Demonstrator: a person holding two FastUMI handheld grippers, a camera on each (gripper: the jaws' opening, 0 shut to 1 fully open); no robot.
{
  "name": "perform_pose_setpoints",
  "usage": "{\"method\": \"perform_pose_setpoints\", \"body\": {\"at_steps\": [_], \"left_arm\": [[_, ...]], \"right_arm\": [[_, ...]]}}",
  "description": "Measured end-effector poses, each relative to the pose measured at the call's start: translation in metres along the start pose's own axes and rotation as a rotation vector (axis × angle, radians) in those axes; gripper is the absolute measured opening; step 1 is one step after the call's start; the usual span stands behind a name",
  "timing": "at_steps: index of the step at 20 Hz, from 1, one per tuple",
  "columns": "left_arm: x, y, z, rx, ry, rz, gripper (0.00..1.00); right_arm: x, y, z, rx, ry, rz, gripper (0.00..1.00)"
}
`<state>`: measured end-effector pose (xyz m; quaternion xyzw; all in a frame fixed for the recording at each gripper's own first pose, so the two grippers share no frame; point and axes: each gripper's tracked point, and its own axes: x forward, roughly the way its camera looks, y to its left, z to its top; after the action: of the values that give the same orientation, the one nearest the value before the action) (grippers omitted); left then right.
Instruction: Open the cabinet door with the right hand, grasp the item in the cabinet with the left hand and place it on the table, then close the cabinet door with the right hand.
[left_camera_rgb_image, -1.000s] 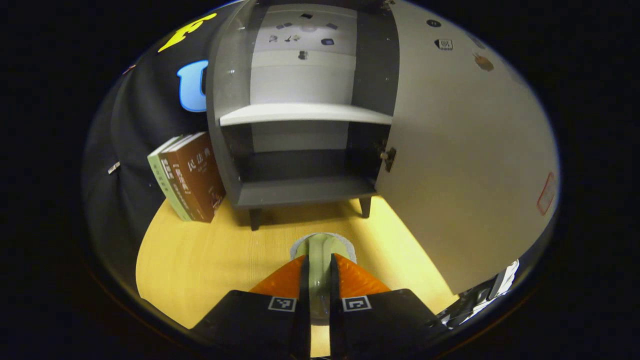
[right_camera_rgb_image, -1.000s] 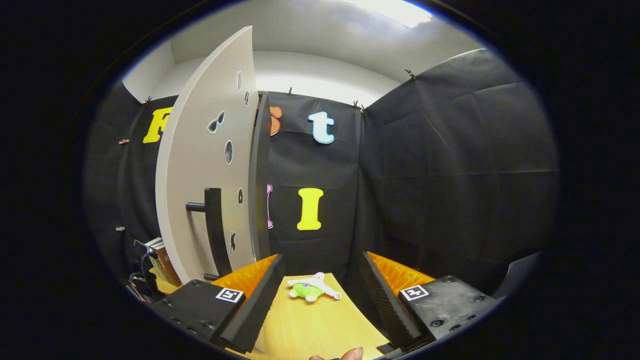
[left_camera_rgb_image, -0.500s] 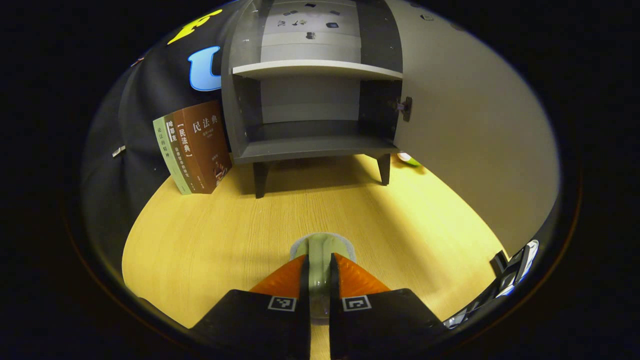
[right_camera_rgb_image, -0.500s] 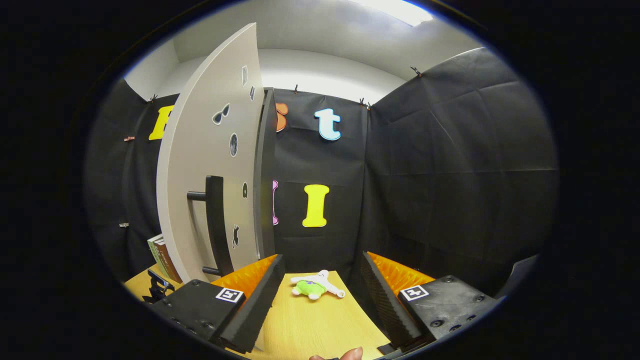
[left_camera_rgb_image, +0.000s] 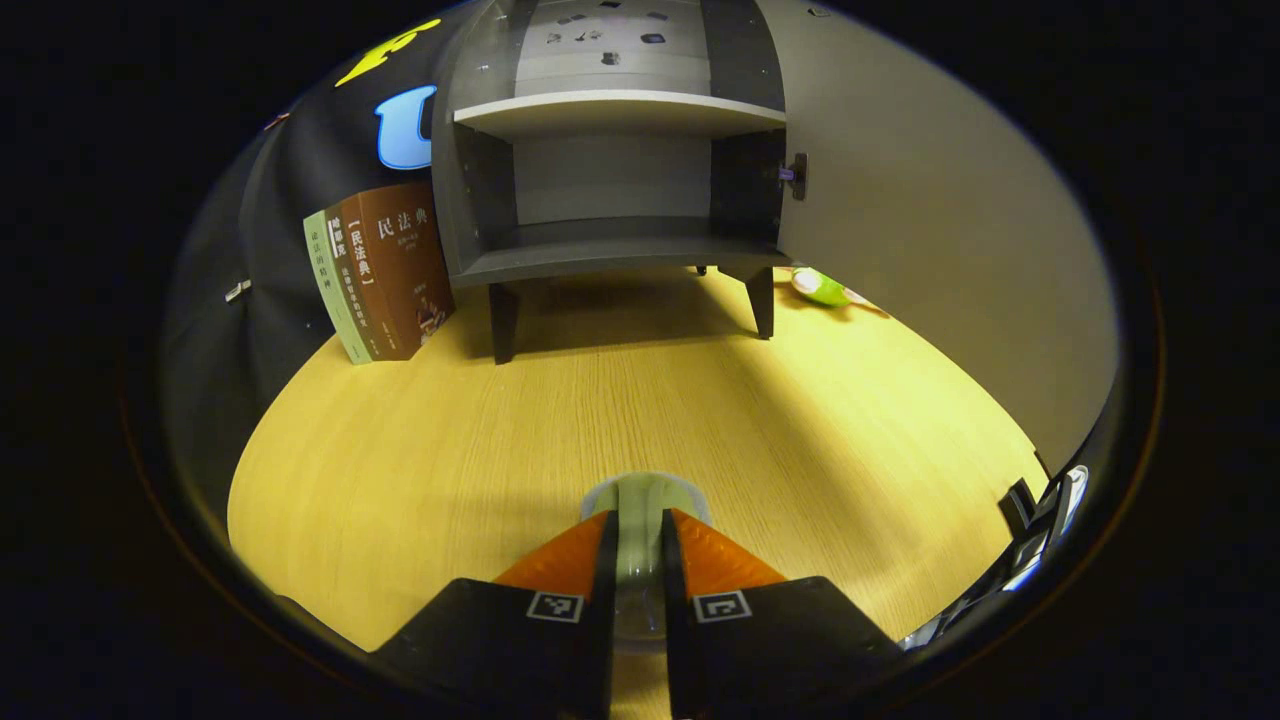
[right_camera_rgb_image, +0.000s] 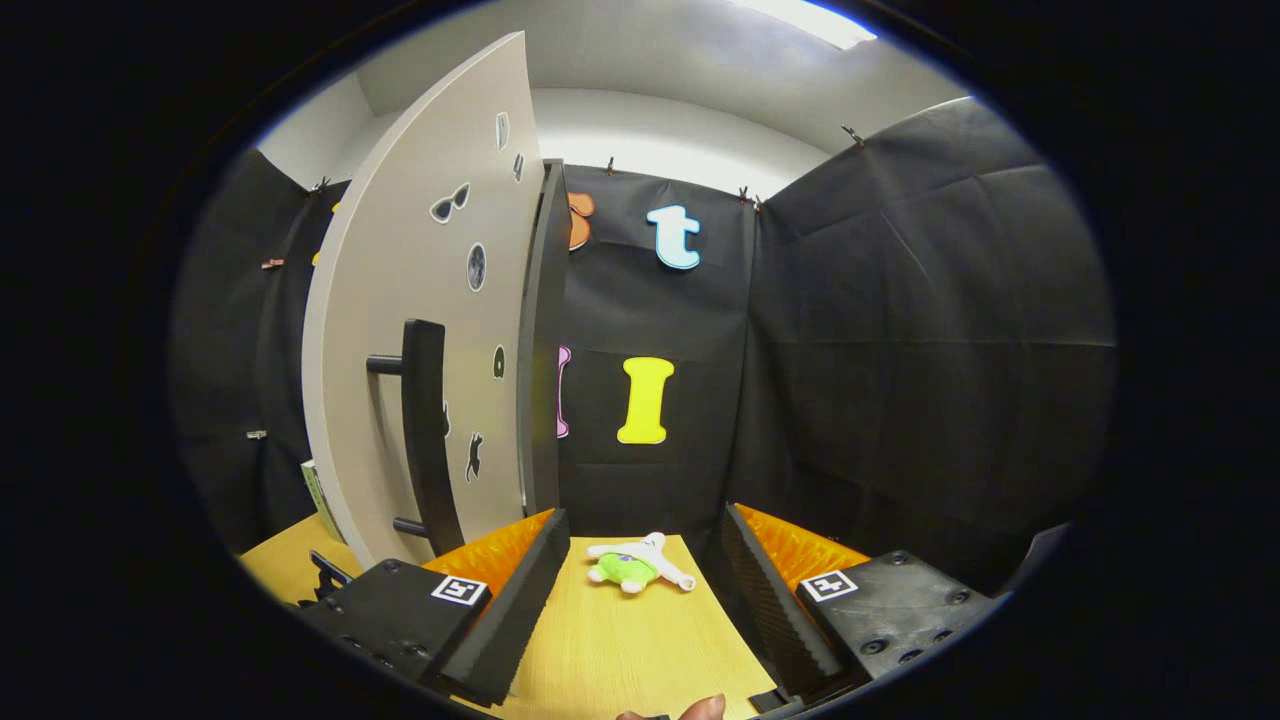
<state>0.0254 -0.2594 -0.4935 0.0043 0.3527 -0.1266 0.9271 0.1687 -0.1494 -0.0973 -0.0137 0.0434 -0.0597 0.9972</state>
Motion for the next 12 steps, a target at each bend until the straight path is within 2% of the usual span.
{"method": "perform_pose_setpoints", "body": {"at_steps": [2, 4, 5, 6, 7, 9, 12], "left_arm": [[0.000, -0.004, 0.001, -0.011, 0.000, -0.013, 0.30], [0.001, -0.004, -0.001, 0.000, 0.008, -0.013, 0.51], [0.001, -0.003, -0.002, 0.008, 0.010, -0.013, 0.65], [-0.001, -0.003, -0.001, 0.012, 0.007, -0.017, 0.72], [-0.003, -0.003, -0.002, 0.016, 0.005, -0.020, 0.84], [-0.007, -0.001, 0.001, 0.014, -0.002, -0.024, 0.96], [-0.018, 0.004, 0.013, 0.012, -0.030, -0.023, 0.97]], "right_arm": [[-0.001, -0.002, 0.000, -0.002, 0.000, -0.003, 0.98], [-0.002, -0.002, 0.000, 0.000, 0.000, -0.008, 0.98], [-0.002, -0.002, 0.000, 0.002, -0.001, -0.009, 0.98], [-0.003, -0.002, 0.000, 0.001, -0.001, -0.012, 0.98], [-0.004, -0.003, 0.001, -0.001, -0.003, -0.014, 0.98], [-0.006, 0.000, 0.002, 0.000, -0.002, -0.013, 0.98], [-0.008, 0.005, 0.003, 0.000, 0.000, -0.015, 0.98]]}}
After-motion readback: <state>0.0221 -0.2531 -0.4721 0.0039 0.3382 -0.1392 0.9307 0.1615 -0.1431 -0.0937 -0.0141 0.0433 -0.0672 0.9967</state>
